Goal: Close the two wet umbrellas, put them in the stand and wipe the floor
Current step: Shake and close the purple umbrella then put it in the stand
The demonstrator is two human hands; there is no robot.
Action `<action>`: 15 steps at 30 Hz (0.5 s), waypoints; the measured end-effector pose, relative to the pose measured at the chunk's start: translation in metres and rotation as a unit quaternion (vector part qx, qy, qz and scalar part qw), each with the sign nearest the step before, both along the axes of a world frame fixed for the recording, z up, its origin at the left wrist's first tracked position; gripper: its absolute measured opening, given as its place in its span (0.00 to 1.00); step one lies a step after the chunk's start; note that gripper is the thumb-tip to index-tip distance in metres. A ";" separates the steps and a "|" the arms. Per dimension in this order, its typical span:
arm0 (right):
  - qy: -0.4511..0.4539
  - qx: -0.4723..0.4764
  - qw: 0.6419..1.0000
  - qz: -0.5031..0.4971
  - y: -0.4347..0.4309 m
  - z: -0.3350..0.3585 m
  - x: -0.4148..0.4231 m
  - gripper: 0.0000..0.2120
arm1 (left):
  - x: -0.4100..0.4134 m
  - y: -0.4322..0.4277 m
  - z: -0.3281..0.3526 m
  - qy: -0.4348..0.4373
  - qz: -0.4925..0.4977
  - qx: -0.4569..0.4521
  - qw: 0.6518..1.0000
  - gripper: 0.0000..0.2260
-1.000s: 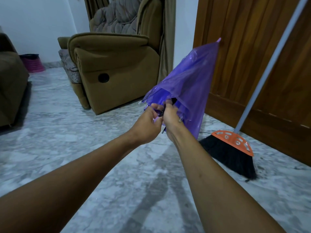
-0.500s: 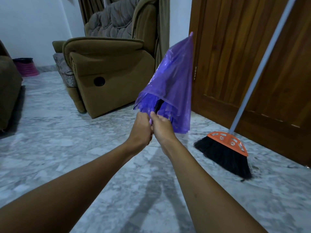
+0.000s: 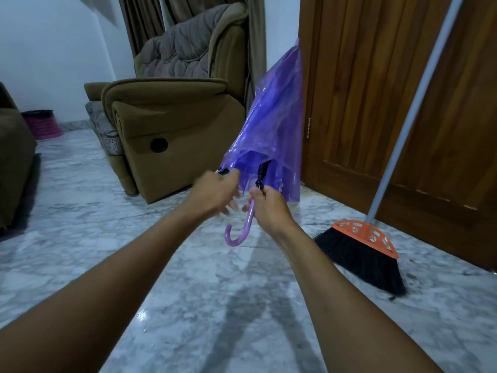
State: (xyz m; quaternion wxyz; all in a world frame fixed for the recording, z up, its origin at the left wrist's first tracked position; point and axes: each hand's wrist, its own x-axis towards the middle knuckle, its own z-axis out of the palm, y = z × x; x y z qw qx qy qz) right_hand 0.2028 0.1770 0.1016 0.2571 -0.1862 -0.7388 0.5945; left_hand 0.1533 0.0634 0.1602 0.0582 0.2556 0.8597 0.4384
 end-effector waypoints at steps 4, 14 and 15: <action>0.019 -0.078 0.997 0.002 0.006 0.000 0.006 0.10 | -0.017 -0.013 0.030 0.314 0.204 0.136 0.917 0.20; 0.036 0.151 0.988 0.012 0.000 0.013 0.023 0.12 | -0.050 0.063 0.080 -0.174 0.095 0.278 0.940 0.46; 0.034 0.164 0.986 0.015 0.003 0.017 0.025 0.11 | -0.053 0.064 0.083 -0.178 0.105 0.291 0.934 0.38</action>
